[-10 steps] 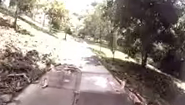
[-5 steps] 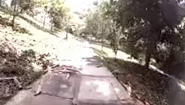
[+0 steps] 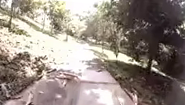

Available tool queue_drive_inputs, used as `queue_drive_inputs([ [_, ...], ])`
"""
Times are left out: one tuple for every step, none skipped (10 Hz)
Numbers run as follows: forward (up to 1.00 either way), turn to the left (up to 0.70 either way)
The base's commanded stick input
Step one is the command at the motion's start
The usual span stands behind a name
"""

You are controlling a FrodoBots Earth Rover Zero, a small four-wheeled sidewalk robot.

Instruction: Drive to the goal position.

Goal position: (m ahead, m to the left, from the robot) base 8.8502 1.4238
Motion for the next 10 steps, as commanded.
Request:
queue_drive_inputs([
  [0.45, 0.27],
  [0.45, 0.27],
  [0.45, 0.27],
  [0.45, 0.27],
  [0.45, 0.18],
  [0.45, 0.03],
  [0.45, 0.00],
  [0.45, 0.00],
  [0.45, 0.00],
  [0.45, 0.00],
])
